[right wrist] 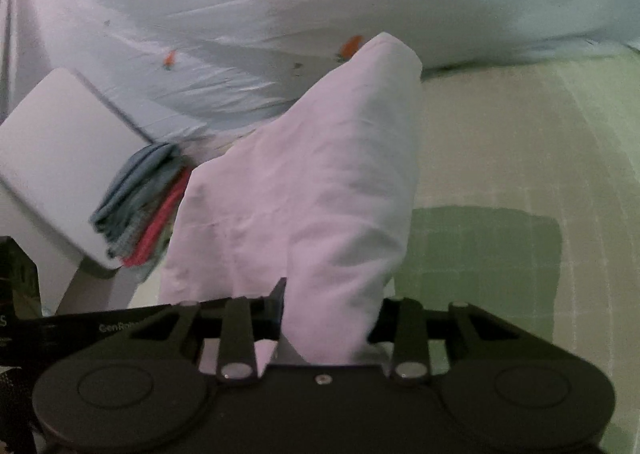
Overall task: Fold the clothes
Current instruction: 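Lift the folded shirt with both grippers toward the clothes stack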
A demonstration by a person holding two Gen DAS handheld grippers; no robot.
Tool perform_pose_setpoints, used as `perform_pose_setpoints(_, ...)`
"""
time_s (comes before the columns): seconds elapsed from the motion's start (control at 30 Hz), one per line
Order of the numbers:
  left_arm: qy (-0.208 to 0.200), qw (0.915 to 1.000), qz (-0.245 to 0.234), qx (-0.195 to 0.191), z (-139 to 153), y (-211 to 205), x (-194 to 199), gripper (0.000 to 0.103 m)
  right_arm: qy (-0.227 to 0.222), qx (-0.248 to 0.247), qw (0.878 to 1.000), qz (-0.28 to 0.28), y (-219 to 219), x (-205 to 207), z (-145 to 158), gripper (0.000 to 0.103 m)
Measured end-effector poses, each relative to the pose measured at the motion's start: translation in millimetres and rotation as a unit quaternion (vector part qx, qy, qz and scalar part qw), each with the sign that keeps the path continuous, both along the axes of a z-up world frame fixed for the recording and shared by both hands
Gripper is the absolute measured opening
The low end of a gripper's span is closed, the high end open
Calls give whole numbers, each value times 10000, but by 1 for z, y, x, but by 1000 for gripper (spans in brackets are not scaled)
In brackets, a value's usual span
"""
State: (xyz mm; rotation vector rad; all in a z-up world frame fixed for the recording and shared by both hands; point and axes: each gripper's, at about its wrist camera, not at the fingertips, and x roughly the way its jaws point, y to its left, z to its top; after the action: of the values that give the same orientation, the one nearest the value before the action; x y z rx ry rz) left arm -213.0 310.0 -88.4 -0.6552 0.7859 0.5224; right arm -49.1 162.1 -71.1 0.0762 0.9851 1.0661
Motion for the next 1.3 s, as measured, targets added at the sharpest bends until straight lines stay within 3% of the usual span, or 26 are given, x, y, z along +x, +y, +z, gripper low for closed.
perform_pose_setpoints(0.2, -173, 9973, 682, 188, 32, 21, -47, 20, 153, 349, 9967, 715, 48, -8, 20, 35)
perform_pose_setpoints(0.47, -652, 9866, 1280, 772, 86, 136, -122, 19, 249, 1018, 9866, 1254, 180, -52, 47, 35)
perform_pose_setpoints(0.57, -845, 9821, 1344, 1012, 114, 197, -141, 19, 359, 1292, 9836, 1207, 244, -67, 63, 35)
perform_pose_setpoints(0.67, -994, 9774, 1325, 1310, 151, 265, -154, 19, 764, 1683, 9770, 1067, 307, -74, 78, 36)
perform_pose_setpoints(0.9, -1098, 9690, 1110, 1914, 230, 423, -157, 19, 1797, 2578, 9479, 512, 438, -90, 102, 36)
perform_pose_setpoints(0.97, -997, 9674, 1106, 2049, 228, 465, -146, 24, 2134, 2679, 9393, 212, 467, -93, 96, 36)
perform_pose_setpoints(1.0, -946, 9665, 1104, 2117, 227, 486, -141, 34, 2223, 2658, 9380, 32, 484, -93, 90, 36)
perform_pose_setpoints(1.1, -737, 9648, 1304, 2161, 192, 537, -121, 47, 2206, 2218, 9486, -475, 522, -88, 58, 42)
perform_pose_setpoints(1.2, -265, 9706, 1618, 1759, 124, 576, -105, 51, 2672, 1308, 9488, -1065, 546, -74, -2, 46)
perform_pose_setpoints(1.27, 21, 9744, 1806, 1340, 81, 593, -101, 51, 3193, 1240, 9280, -1466, 545, -59, -38, 47)
perform_pose_setpoints(1.3, 26, 9761, 1878, 1097, 65, 596, -102, 51, 3246, 1296, 9246, -1513, 543, -53, -43, 48)
